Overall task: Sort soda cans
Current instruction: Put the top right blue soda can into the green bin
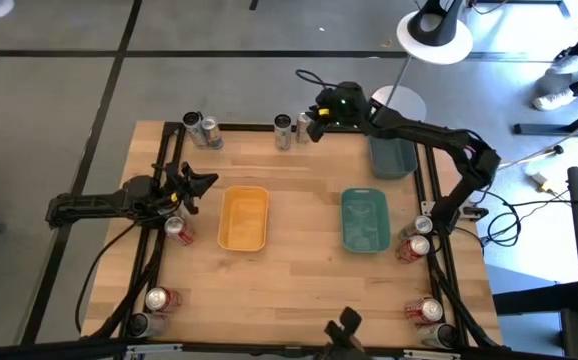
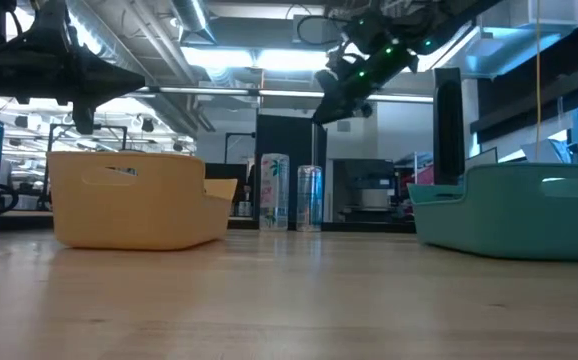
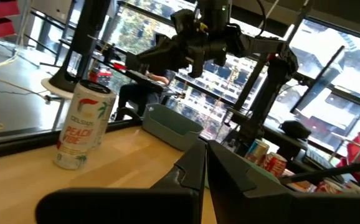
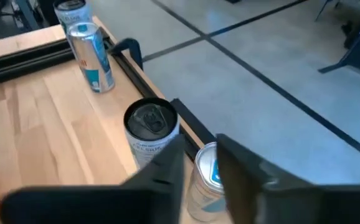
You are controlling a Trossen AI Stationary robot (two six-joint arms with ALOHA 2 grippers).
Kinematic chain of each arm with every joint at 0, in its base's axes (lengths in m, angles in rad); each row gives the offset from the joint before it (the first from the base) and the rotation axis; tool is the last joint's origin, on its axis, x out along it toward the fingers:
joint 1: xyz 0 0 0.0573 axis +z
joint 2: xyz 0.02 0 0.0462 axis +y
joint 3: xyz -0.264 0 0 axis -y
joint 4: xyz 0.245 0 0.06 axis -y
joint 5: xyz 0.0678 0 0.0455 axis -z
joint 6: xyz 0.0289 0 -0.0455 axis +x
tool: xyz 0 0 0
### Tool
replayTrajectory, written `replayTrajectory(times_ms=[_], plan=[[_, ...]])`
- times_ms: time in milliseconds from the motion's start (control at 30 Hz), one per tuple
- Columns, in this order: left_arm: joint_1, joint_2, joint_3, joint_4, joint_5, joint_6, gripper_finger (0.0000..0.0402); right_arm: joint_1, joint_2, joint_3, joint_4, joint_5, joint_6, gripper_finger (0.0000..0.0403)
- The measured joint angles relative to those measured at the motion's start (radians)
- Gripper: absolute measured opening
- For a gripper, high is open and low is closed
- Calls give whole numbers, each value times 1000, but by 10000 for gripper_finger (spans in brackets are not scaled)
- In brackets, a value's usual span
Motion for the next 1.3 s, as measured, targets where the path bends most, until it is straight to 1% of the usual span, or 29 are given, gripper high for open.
replayTrajectory(times_ms=[100, 200, 267, 367, 467, 567, 700, 800, 1000, 1200, 1300], plan=[[0, 0, 0, 2, 0, 10, 11, -11, 41, 54, -5, -13, -1, 178], [0, 0, 0, 5, -4, 12, 11, -33, 90, 121, -53, -61, 7, 247], [0, 0, 0, 11, -7, 7, 11, -42, 120, 159, -94, -63, 6, 285], [0, 0, 0, 9, -12, -6, 11, -52, 148, 182, -104, -61, 6, 330], [0, 0, 0, 4, -13, -8, 11, -58, 167, 182, -105, -57, 2, 358], [0, 0, 0, -3, -13, -8, 11, -58, 188, 177, -112, -39, -40, 371], [0, 0, 0, -2, -14, -8, 11, -57, 220, 174, -114, -27, -57, 374], [0, 0, 0, -2, -14, -8, 11, -70, 239, 173, -111, -34, -36, 374], [0, 0, 0, -2, -14, -9, 11, -95, 283, 173, -69, -91, 14, 374], [0, 0, 0, -2, -14, -1, 11, -87, 313, 173, 2, -98, 37, 374], [0, 0, 0, -1, -14, 4, 11, -89, 313, 173, 2, -71, 36, 374]])
